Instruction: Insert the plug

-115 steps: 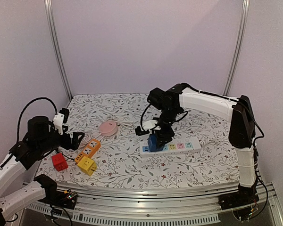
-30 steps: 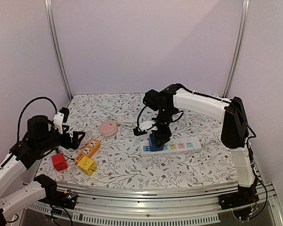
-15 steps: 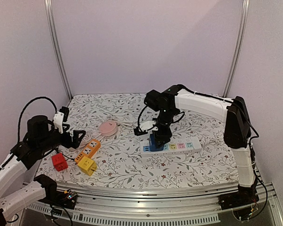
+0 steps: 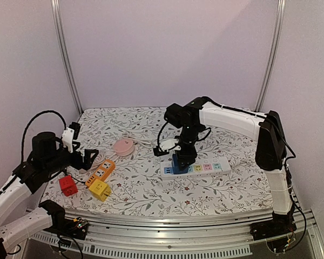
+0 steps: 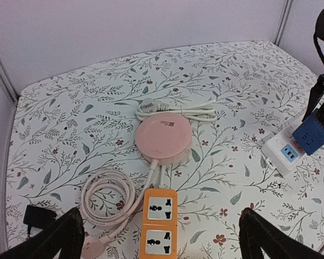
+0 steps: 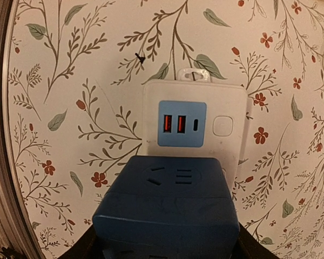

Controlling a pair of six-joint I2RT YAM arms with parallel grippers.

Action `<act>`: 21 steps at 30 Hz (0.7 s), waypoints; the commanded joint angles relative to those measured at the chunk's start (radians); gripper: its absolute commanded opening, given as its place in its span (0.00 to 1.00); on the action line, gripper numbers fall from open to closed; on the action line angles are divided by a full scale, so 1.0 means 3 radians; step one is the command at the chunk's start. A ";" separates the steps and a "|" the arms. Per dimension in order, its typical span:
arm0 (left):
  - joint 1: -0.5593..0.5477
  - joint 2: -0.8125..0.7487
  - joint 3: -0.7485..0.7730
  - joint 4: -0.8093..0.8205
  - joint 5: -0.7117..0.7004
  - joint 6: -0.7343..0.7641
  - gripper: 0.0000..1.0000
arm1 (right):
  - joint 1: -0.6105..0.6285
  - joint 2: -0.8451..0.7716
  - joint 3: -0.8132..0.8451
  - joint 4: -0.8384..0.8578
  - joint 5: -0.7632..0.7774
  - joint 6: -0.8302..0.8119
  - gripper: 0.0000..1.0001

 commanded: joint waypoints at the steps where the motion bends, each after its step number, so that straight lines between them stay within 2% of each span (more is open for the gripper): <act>1: 0.0037 0.0036 -0.0011 0.0091 0.0022 0.0064 0.99 | 0.0024 0.0083 0.0065 -0.0175 0.0169 0.0054 0.00; 11: 0.0038 0.0066 -0.0052 0.0121 0.0006 0.0093 0.99 | 0.0017 0.0201 0.0157 -0.0018 -0.0066 0.0036 0.00; 21: 0.0039 0.0064 -0.0073 0.0160 -0.0012 0.0135 0.99 | 0.0004 0.0337 0.0271 -0.0038 0.0059 0.0004 0.00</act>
